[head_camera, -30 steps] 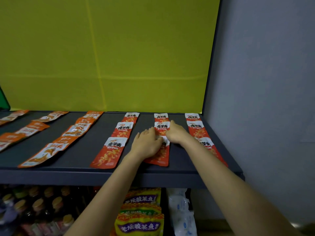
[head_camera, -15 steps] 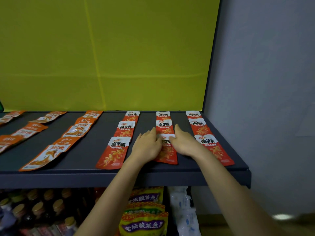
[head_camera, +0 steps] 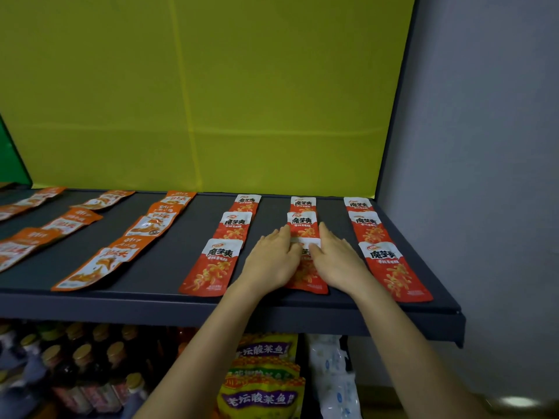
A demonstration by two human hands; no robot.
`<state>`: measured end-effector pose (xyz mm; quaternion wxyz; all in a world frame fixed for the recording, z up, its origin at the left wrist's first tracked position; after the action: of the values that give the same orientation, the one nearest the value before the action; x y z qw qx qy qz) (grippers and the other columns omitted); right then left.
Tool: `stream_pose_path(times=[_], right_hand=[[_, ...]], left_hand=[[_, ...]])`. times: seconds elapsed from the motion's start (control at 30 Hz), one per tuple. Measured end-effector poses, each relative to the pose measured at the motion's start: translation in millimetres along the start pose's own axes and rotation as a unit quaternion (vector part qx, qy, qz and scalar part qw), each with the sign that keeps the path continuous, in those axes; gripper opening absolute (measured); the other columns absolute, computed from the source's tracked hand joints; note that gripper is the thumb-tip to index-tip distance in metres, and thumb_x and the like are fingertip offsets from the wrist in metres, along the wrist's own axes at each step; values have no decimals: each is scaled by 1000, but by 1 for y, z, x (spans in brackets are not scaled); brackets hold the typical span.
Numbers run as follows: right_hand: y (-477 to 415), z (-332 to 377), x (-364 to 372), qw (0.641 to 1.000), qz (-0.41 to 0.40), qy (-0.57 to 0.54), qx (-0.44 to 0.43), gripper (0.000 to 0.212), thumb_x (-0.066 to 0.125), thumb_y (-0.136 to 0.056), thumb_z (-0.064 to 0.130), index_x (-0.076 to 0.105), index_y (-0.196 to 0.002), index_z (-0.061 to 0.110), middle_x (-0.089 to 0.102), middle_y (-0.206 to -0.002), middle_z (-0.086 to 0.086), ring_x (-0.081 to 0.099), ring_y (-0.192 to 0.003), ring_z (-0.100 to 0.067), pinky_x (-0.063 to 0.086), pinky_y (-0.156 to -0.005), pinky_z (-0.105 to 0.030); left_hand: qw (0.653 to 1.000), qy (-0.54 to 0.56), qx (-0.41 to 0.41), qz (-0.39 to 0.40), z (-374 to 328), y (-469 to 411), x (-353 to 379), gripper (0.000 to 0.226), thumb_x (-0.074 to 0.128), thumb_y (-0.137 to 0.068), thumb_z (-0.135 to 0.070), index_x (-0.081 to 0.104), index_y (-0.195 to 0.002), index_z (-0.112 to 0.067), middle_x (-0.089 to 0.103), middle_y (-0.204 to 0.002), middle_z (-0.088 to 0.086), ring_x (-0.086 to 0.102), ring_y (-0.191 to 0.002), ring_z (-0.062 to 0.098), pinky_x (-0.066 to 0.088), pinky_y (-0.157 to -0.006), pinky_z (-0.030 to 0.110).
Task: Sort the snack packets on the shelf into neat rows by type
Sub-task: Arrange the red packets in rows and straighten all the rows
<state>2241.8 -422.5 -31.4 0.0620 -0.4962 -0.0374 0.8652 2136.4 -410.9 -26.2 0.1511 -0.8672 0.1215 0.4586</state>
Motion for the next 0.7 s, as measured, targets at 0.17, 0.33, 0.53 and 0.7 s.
stream_pose_path(times=[0.17, 0.33, 0.53, 0.7], right_hand=[[-2, 23, -13, 999, -9, -9, -31, 43, 31, -100, 21, 30, -139, 4, 43, -139, -16, 40, -128, -29, 34, -104, -38], [-14, 74, -8, 999, 25, -14, -28, 48, 29, -101, 21, 23, -145, 3, 31, -151, -16, 34, -136, -28, 33, -100, -32], [-47, 114, 28, 998, 41, -11, 49, 32, 35, -96, 15, 48, -120, -2, 52, -130, -21, 51, -116, -32, 40, -80, -32], [-57, 109, 60, 993, 21, -56, 102, 35, 35, -95, 16, 40, -127, 3, 51, -129, -22, 51, -115, -35, 39, -80, -34]], left_hand=[[992, 72, 11, -107, 18, 13, -48, 37, 37, -95, -21, 49, -127, -8, 58, -129, 12, 51, -119, 28, 41, -98, 37], [990, 46, -41, -126, 77, -3, -92, 40, 37, -89, -28, 55, -119, -8, 60, -123, 14, 53, -114, 31, 43, -94, 38], [997, 4, -78, -11, 116, -27, -83, 40, 37, -98, -27, 40, -126, 1, 48, -134, 25, 46, -123, 35, 37, -95, 36], [998, 14, -53, 15, 125, -39, -70, 31, 35, -97, -22, 41, -114, 4, 53, -123, 27, 50, -113, 39, 40, -88, 40]])
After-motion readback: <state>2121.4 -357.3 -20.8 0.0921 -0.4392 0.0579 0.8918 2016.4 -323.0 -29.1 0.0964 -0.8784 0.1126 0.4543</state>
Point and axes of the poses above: each hand's wrist, its own y-axis away from the middle knuckle, its own x-axis out of the palm, z = x × y, the point moved 5 cm from there along -y, towards the middle knuckle
